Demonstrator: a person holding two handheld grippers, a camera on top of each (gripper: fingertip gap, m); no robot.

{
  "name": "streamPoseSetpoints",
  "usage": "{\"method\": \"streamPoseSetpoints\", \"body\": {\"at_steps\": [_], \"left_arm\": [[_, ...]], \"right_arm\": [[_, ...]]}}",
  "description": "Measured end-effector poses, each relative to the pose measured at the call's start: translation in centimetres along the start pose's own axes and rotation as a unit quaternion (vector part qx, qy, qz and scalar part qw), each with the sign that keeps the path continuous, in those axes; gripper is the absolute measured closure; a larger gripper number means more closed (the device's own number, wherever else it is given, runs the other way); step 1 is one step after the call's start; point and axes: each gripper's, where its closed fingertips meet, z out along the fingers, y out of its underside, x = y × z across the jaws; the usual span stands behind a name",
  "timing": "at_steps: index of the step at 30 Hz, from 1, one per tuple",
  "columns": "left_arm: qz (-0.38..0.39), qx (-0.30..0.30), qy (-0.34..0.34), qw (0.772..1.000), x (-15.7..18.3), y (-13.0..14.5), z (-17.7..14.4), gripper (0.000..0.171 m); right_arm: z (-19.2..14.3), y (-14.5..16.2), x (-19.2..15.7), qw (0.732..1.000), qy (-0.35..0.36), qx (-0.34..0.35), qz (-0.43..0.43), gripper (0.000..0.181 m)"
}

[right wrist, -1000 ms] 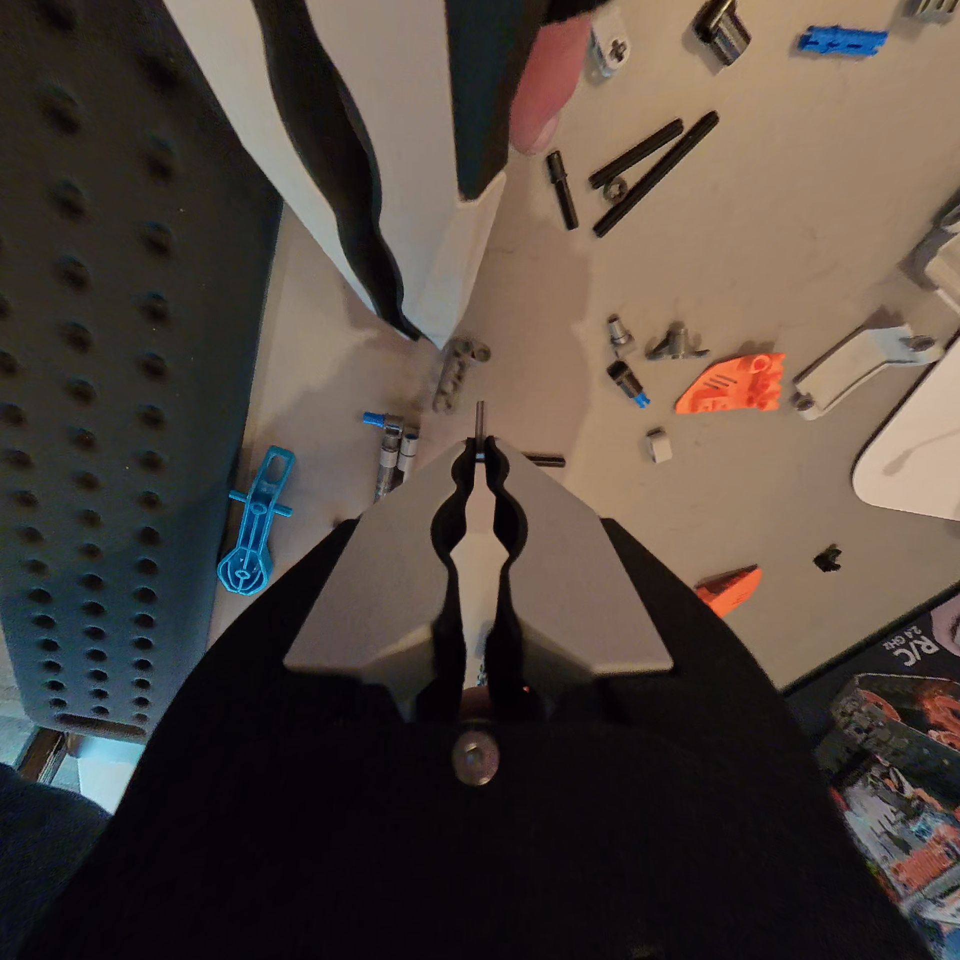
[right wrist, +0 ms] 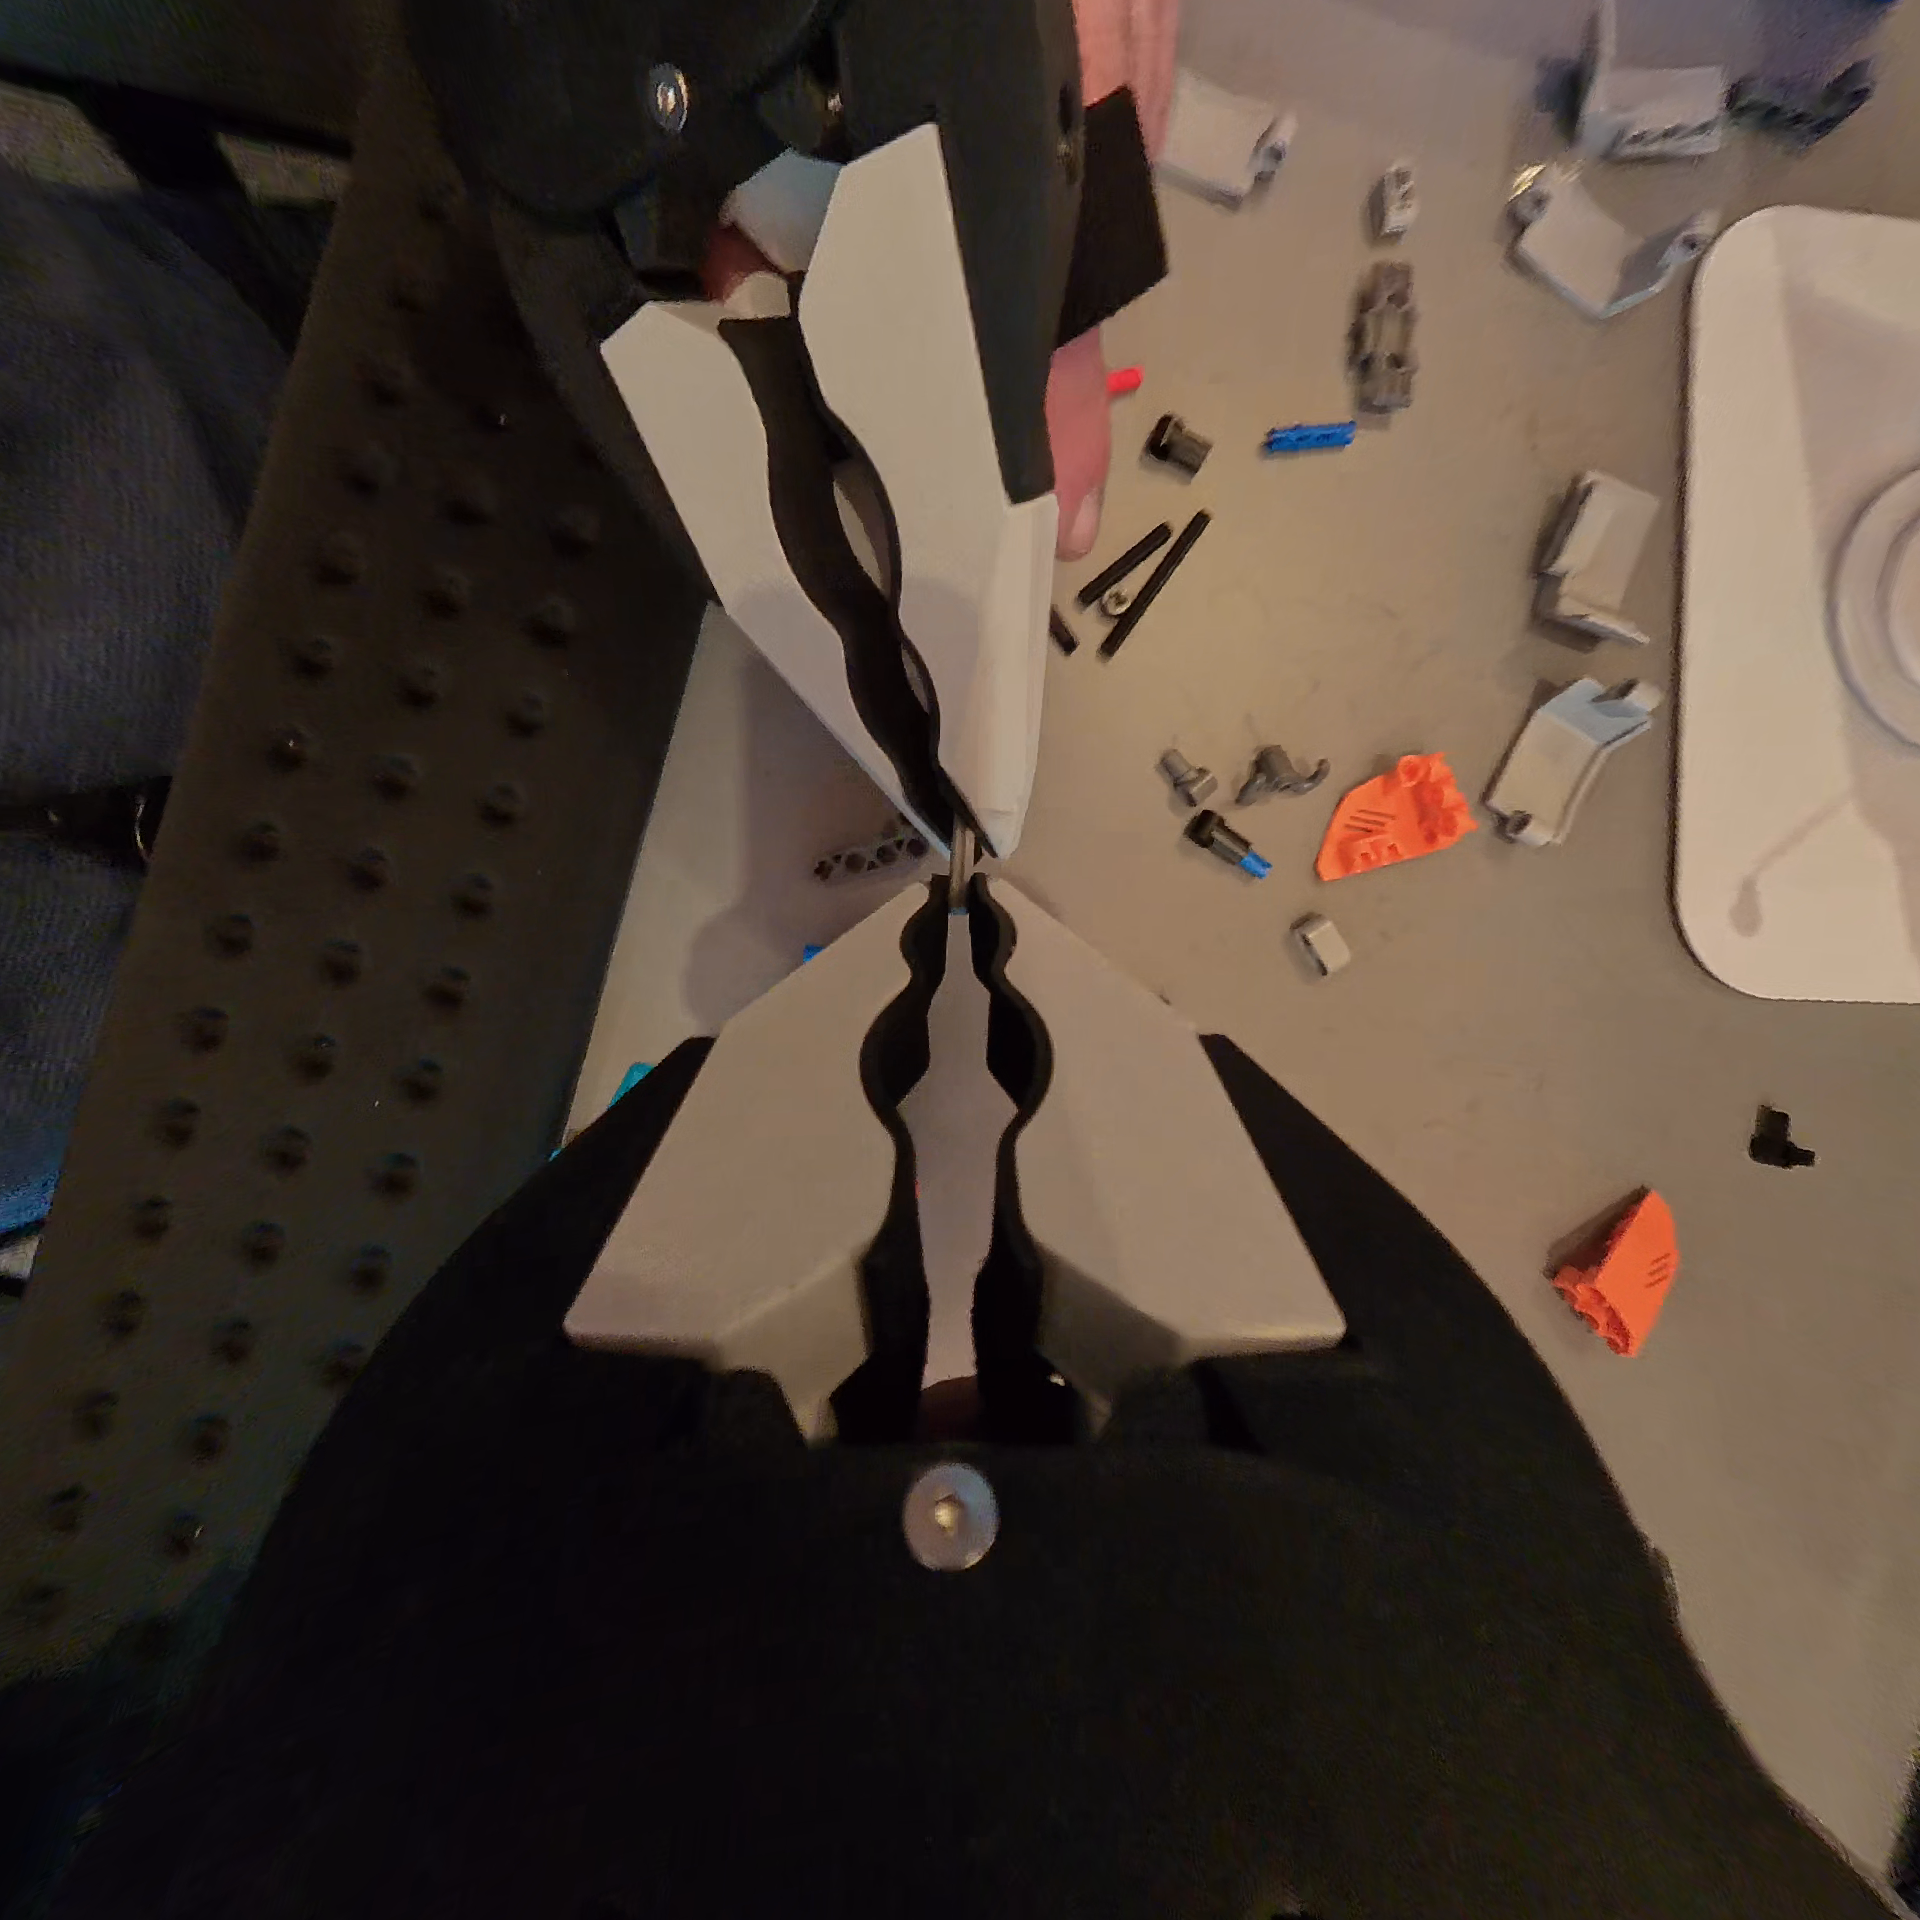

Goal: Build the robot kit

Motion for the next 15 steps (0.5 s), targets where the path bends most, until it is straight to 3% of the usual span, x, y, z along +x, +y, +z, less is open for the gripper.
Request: {"method": "streamPoseSetpoints", "body": {"at_steps": [7, 15], "left_arm": [[-0.047, 0.063, -0.044, 0.996, -2.4, -1.6, -1.2, 0.170], [-0.060, 0.076, -0.043, 0.994, -2.5, -1.8, -1.3, 0.170]], "right_arm": [[-2.2, -2.6, 0.9, 0.984, 0.028, 0.166, 0.060, 0.179], [-2.4, -2.9, 1.0, 0.973, 0.058, 0.218, 0.059, 0.180]]}}
